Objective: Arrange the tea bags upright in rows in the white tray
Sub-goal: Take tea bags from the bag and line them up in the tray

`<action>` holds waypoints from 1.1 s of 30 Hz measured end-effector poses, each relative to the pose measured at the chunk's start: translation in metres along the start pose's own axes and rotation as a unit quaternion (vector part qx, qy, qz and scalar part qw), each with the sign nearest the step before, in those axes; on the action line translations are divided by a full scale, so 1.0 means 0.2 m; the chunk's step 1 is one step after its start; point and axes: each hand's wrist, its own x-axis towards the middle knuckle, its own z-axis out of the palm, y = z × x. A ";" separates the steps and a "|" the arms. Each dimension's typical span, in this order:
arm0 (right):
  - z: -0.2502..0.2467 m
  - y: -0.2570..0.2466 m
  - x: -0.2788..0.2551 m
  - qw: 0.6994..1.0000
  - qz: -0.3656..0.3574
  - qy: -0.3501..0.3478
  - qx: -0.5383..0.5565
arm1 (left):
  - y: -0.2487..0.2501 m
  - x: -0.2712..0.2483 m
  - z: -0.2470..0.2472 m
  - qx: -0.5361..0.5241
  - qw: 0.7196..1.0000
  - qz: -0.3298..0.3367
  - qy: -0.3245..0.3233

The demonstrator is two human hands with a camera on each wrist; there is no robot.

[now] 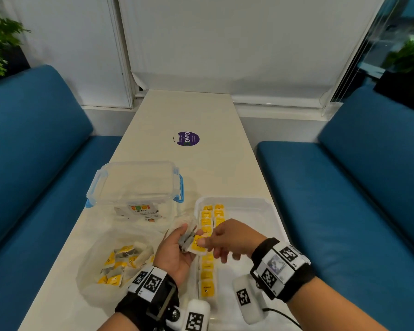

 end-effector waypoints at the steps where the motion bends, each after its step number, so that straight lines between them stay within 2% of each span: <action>1: 0.02 0.00 -0.01 1.000 -0.013 -0.003 -0.005 | 0.00 0.00 0.01 0.004 1.000 0.002 -0.004; 7: 0.02 0.00 -0.04 0.982 -0.073 0.117 0.126 | -0.02 -0.01 0.02 -0.002 1.000 -0.001 -0.014; 11: -0.05 0.04 -0.03 0.972 -0.080 0.203 0.093 | -0.02 0.00 -0.02 0.009 1.000 -0.016 0.016; 13: -0.08 0.04 -0.03 0.970 -0.074 0.222 0.061 | -0.03 0.00 -0.03 0.029 0.999 -0.028 0.017; 15: -0.10 0.04 -0.01 0.972 -0.069 0.209 0.075 | -0.03 -0.01 -0.04 0.042 0.998 -0.043 0.013; 18: -0.13 0.06 0.06 0.977 -0.021 0.200 0.071 | -0.03 -0.01 -0.05 0.051 0.997 -0.057 0.009; 21: -0.14 0.10 0.14 0.983 0.044 0.181 -0.005 | -0.02 0.00 -0.06 0.060 0.996 -0.063 0.005; 24: -0.11 0.14 0.21 0.984 0.106 0.131 -0.062 | 0.00 0.00 -0.08 0.064 0.996 -0.065 0.000; 27: -0.08 0.17 0.26 0.984 0.125 0.085 -0.098 | 0.00 -0.01 -0.10 0.062 0.996 -0.070 -0.002; 33: -0.08 0.21 0.32 0.980 0.140 0.116 -0.076 | 0.00 -0.04 -0.11 0.075 0.994 -0.083 -0.012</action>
